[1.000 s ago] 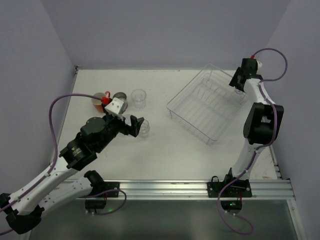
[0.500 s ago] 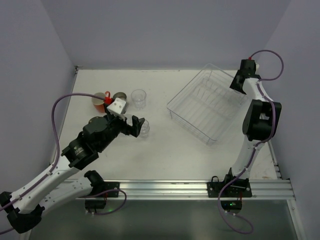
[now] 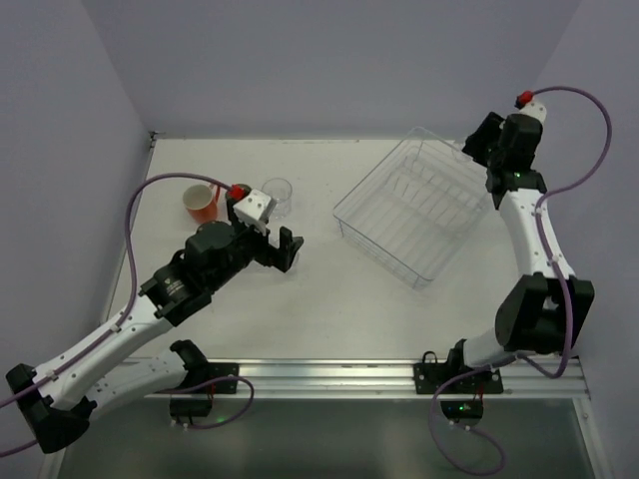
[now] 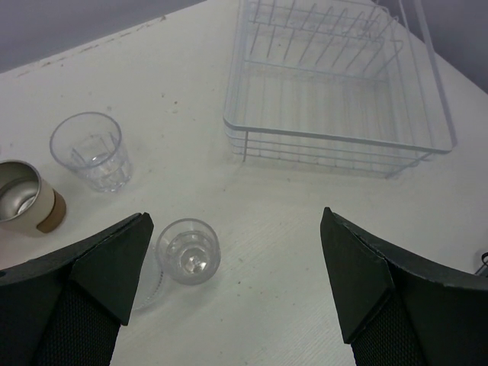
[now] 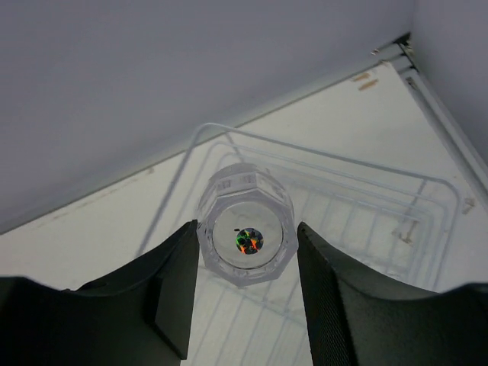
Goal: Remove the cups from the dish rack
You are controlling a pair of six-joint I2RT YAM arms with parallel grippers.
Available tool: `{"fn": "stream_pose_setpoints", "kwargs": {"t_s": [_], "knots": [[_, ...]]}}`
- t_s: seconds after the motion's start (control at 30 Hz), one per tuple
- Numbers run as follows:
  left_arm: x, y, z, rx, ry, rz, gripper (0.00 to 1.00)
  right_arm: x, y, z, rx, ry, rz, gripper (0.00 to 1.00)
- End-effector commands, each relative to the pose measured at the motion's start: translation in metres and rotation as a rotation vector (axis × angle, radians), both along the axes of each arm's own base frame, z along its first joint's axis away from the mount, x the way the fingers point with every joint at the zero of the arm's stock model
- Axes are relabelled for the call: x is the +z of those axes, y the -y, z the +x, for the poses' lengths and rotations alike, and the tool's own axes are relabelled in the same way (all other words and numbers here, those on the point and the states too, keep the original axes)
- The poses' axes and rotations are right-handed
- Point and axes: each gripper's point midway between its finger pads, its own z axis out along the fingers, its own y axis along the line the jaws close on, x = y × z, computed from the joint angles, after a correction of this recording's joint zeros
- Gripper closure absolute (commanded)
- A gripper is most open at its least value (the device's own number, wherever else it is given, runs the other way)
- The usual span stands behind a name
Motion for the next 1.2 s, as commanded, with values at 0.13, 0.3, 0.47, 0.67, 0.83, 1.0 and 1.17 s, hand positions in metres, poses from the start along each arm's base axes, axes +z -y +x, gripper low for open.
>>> {"fn": "stream_pose_setpoints", "kwargs": {"t_s": [0.13, 0.3, 0.47, 0.67, 0.83, 1.0, 1.17], "knots": [[0.063, 0.051, -0.006, -0.169, 0.002, -0.274, 0.0, 0.05, -0.14, -0.065, 0.395, 0.299, 0.33, 0.72], [0.068, 0.084, -0.001, -0.254, -0.052, -0.381, 0.0, 0.065, -0.216, -0.138, 0.741, 0.351, 0.605, 0.72], [0.06, 0.108, 0.0, -0.311, -0.13, -0.449, 0.02, 0.056, -0.25, -0.19, 0.921, 0.341, 0.718, 0.72], [0.056, 0.125, 0.0, -0.361, -0.183, -0.505, 0.05, 0.044, -0.259, -0.216, 1.008, 0.328, 0.801, 0.72], [0.051, 0.136, -0.003, -0.406, -0.223, -0.533, 0.14, 0.038, -0.264, -0.221, 1.047, 0.317, 0.842, 0.72], [0.053, 0.141, -0.004, -0.434, -0.216, -0.558, 0.3, 0.033, -0.27, -0.224, 1.089, 0.282, 0.878, 0.72], [0.055, 0.146, -0.007, -0.475, -0.221, -0.574, 0.43, 0.032, -0.274, -0.226, 1.12, 0.266, 0.92, 0.72]]}}
